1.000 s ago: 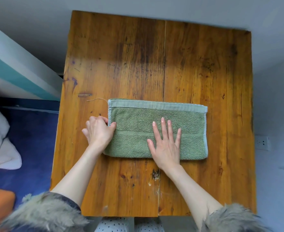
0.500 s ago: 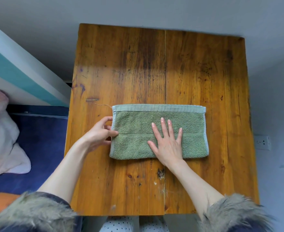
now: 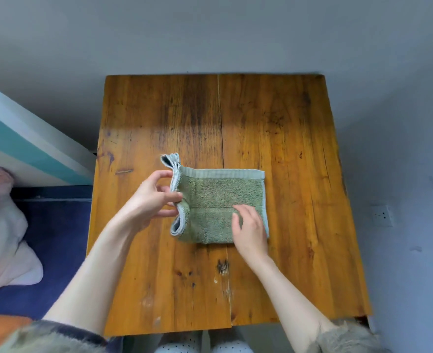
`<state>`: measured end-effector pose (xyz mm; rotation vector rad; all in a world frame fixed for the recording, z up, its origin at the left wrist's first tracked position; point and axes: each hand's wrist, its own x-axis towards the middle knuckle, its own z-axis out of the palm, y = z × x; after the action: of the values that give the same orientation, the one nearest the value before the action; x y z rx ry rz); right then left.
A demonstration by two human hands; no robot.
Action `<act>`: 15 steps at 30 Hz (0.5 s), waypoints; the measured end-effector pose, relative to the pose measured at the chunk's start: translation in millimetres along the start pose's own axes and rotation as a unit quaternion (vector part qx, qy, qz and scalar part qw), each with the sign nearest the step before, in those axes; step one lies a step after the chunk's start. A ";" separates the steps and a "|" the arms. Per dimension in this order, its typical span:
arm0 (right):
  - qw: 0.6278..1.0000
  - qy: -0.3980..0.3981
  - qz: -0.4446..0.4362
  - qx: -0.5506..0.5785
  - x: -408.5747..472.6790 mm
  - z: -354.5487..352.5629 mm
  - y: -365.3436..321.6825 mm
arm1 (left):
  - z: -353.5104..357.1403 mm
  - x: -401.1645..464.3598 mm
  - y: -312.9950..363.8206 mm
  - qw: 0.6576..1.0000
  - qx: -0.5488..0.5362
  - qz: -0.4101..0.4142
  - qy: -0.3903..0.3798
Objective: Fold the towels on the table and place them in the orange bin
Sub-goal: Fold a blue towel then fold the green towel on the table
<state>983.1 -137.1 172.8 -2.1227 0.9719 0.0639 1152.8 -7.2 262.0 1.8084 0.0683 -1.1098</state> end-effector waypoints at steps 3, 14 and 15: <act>0.997 0.005 0.051 0.053 -0.7 -22.2 20.5 | 47.0 1.6 6.3 0.998 0.050 0.035 -0.005; 0.972 -0.105 0.134 0.164 11.2 -48.7 74.8 | 175.0 45.3 -23.7 0.946 0.299 0.098 0.078; 0.969 -0.111 0.138 0.173 12.4 -48.3 76.9 | 179.0 46.9 -24.1 0.942 0.307 0.105 0.088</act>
<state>928.7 -208.1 152.9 -1.6154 1.0519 0.2463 1051.7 -147.9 192.7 2.3989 -0.4003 -0.8651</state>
